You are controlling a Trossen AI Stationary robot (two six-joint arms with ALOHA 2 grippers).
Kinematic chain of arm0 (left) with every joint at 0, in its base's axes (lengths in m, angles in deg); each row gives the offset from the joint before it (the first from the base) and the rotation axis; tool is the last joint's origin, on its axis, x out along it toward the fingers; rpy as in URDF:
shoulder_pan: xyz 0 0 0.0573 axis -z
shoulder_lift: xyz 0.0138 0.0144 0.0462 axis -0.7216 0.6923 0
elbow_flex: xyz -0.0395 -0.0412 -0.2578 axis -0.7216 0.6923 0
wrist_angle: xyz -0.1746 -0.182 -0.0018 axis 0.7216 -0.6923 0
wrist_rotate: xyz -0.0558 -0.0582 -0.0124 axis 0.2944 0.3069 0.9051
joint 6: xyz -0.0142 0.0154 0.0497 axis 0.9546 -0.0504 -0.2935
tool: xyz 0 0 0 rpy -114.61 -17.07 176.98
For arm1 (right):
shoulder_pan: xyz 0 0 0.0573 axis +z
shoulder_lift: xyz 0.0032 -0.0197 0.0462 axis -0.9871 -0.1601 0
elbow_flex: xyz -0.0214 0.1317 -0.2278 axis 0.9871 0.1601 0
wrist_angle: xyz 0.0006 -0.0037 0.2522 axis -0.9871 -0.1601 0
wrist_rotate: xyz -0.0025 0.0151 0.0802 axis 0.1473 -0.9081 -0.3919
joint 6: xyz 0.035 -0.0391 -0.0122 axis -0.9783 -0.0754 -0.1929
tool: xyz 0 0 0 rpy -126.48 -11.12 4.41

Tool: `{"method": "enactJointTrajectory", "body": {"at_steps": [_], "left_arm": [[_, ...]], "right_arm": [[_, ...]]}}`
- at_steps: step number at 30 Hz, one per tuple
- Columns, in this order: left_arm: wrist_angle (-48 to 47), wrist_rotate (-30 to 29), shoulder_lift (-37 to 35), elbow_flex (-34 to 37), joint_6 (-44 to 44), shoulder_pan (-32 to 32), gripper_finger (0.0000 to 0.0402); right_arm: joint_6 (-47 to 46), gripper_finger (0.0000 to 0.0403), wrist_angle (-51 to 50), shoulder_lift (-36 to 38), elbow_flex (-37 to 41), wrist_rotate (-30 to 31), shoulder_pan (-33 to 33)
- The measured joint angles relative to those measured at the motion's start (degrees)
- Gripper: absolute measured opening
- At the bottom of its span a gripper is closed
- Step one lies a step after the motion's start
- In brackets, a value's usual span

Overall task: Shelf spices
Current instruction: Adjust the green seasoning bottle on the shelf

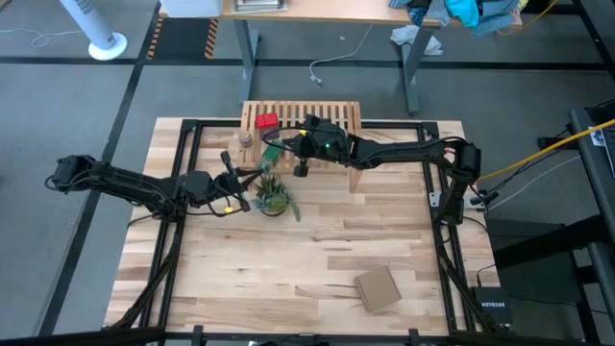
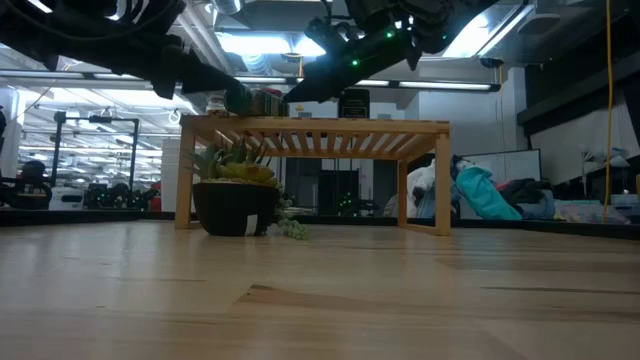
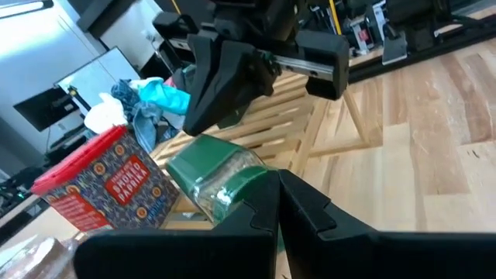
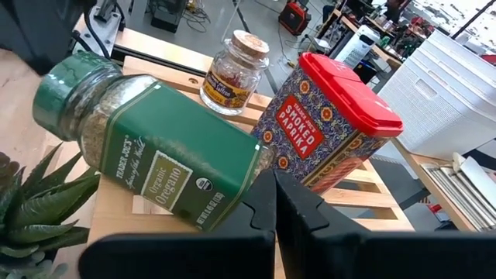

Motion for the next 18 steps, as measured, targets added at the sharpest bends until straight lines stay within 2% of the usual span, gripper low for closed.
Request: {"method": "enactJointTrajectory", "body": {"at_steps": [9, 18], "left_arm": [[-3.02, -3.39, -0.31, 0.00, 0.05, 1.57, 0.0000], [-5.59, -3.63, -0.35, 0.00, 1.74, 1.89, 0.0000]], "right_arm": [[-0.11, 0.0001, 2.50, -0.24, 0.18, 0.50, 0.00], [0.02, 0.0001, 2.84, -0.26, 0.20, 0.50, 0.00]]}}
